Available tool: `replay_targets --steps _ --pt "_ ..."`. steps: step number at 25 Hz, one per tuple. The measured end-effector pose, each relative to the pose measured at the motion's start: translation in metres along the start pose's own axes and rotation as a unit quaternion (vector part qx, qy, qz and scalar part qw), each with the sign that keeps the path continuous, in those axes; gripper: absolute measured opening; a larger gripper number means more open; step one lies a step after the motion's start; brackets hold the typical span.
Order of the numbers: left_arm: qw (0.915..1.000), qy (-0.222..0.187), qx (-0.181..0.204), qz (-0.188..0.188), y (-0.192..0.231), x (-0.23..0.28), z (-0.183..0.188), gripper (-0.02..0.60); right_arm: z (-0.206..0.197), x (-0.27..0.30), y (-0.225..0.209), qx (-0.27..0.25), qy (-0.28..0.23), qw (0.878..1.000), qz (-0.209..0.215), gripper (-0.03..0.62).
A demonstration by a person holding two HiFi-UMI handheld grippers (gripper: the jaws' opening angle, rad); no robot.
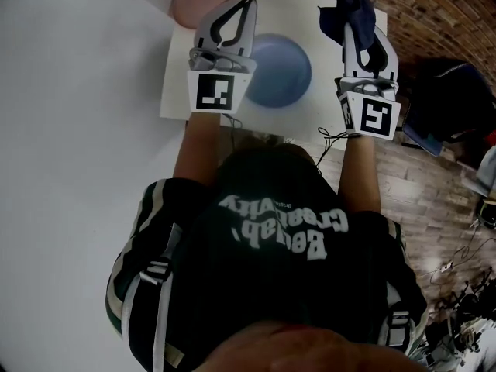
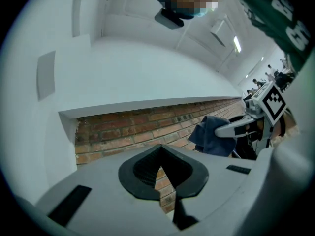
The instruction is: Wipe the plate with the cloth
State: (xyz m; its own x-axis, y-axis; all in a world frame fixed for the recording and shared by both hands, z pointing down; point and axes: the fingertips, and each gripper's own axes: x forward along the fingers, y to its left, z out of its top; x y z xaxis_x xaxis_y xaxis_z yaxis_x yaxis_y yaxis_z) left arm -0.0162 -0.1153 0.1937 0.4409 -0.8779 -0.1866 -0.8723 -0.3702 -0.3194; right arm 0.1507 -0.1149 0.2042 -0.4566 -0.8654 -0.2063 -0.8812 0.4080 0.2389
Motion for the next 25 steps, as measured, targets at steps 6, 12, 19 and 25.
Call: replay_targets --steps 6,12,19,25 --pt "0.9998 0.016 0.004 0.014 -0.018 -0.001 -0.009 0.002 -0.018 0.006 -0.003 0.009 -0.004 0.999 0.03 0.084" --pt "0.9992 0.024 0.013 0.028 -0.014 -0.016 -0.015 0.001 -0.019 0.007 0.017 0.016 -0.012 0.998 0.06 0.084" --pt "0.9993 0.015 0.017 0.03 -0.005 -0.018 -0.018 0.002 -0.019 0.017 0.032 0.012 -0.014 0.997 0.072 0.084" --pt "0.9994 0.016 0.009 0.029 0.023 -0.014 -0.033 0.002 -0.015 0.038 0.039 -0.003 -0.009 0.998 0.061 0.086"
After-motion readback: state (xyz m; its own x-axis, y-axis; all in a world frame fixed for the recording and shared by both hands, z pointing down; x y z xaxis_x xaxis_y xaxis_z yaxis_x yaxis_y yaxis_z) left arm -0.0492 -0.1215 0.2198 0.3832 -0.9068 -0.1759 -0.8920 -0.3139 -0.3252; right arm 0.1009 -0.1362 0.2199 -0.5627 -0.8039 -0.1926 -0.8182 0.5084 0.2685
